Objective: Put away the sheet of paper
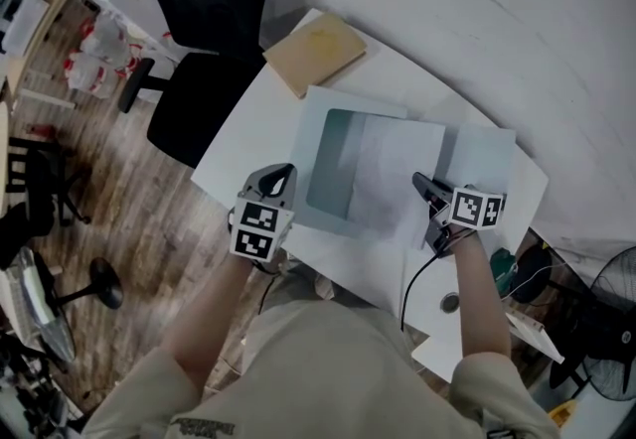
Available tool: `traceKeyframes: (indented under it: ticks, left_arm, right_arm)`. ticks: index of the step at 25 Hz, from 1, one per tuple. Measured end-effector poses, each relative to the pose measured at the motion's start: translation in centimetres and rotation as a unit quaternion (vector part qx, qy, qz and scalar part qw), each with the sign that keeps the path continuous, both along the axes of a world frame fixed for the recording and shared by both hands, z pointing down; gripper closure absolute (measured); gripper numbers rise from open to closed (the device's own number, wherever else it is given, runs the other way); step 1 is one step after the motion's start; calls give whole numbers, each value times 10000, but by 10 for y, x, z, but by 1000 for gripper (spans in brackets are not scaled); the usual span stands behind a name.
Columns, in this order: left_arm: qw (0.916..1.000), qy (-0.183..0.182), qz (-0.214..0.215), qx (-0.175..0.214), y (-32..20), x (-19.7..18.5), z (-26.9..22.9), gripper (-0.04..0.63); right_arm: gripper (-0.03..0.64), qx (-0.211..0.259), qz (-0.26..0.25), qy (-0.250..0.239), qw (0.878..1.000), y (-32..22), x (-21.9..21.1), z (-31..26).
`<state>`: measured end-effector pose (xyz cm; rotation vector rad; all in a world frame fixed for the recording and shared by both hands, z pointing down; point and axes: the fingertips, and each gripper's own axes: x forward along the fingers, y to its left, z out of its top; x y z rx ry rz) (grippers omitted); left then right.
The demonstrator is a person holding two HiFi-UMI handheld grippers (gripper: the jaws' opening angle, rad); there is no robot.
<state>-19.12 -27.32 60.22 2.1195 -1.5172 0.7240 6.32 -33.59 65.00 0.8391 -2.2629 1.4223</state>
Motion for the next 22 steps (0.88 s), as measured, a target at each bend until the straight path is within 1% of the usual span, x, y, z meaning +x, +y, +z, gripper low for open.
traceKeyframes:
  ticks: [14,19,22]
  left_arm:
    - [9997,-4,-195,-125,-1,-13,8,575]
    - [9996,34,-247,-156,2,-17,6,575]
    - [9995,62,-276,-166,4,-20,8,577]
  right_arm:
    - [595,-307,-194,-127,9993,-5,-44,17]
    - [594,-394,43,-227,9990,-8,-57,20]
    - [594,-514,213,-405,9976,-8,-66,23]
